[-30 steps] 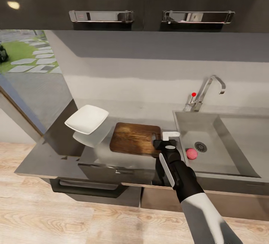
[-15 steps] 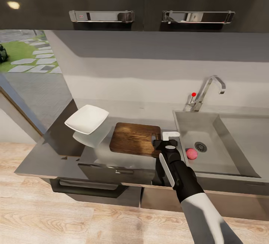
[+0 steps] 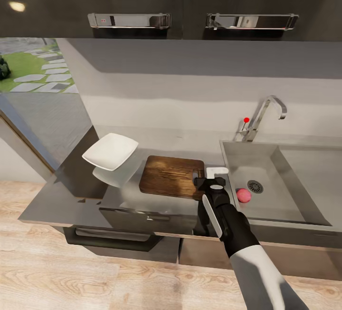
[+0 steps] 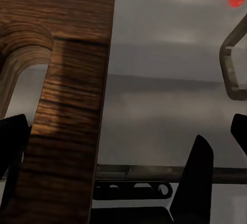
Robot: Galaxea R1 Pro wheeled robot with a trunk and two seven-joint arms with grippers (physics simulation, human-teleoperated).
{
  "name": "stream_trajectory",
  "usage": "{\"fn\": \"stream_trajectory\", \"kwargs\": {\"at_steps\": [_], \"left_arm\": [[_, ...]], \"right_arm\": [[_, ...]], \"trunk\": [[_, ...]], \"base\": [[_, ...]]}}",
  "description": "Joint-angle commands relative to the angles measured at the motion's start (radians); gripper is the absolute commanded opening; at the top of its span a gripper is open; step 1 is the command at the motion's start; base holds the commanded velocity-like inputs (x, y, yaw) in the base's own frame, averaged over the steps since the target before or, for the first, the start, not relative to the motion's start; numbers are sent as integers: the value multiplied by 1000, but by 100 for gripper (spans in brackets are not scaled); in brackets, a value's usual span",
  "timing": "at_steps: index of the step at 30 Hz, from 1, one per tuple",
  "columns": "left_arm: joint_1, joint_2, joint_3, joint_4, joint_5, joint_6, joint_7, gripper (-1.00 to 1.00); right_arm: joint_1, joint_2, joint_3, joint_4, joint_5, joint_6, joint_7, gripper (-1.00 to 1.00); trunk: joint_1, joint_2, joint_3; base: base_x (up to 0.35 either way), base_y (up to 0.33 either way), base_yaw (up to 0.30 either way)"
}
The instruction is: In the kitchen, take the Vidalia onion out of the sink, dice it on the chopping board with the paring knife, put the diced onion into the bowl on the countertop, then place both the paring knife and the chopping board into the sink.
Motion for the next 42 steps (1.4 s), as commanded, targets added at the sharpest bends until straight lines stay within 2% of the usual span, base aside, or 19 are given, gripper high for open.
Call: {"fn": "stream_trajectory", "kwargs": {"at_steps": [1,9,14,21,30,42], "left_arm": [[0,0,0,-1,4,-2,0,100],[0,0,0,0,4,-1,-1,100],[0,-1,0,1,4,-1,-1,100],[0,-1,0,0,4,0,-1,100],[0,0,0,0,4,0,-1,100],[0,-1,0,0,4,-2,-1,100]], "right_arm": [[-1,0,2,-1,-6,7,-4,100],[-1,0,2,-23,-5,11,-4,100],[-1,0,2,-66,-3,43,-4,100],[-1,-1,1,-183,0,133,-6,100],[-1,-2,1,-363,2,297,-8,100],[-1,-8,2,-399,2,329,-9,100]], "trunk": [[0,-1,-1],[0,-1,-1],[0,-1,-1],[0,-1,-1],[0,-1,-1],[0,-1,-1]], "base": [[0,0,0],[0,0,0],[0,0,0],[0,0,0],[-5,0,0],[-256,0,0]]}}
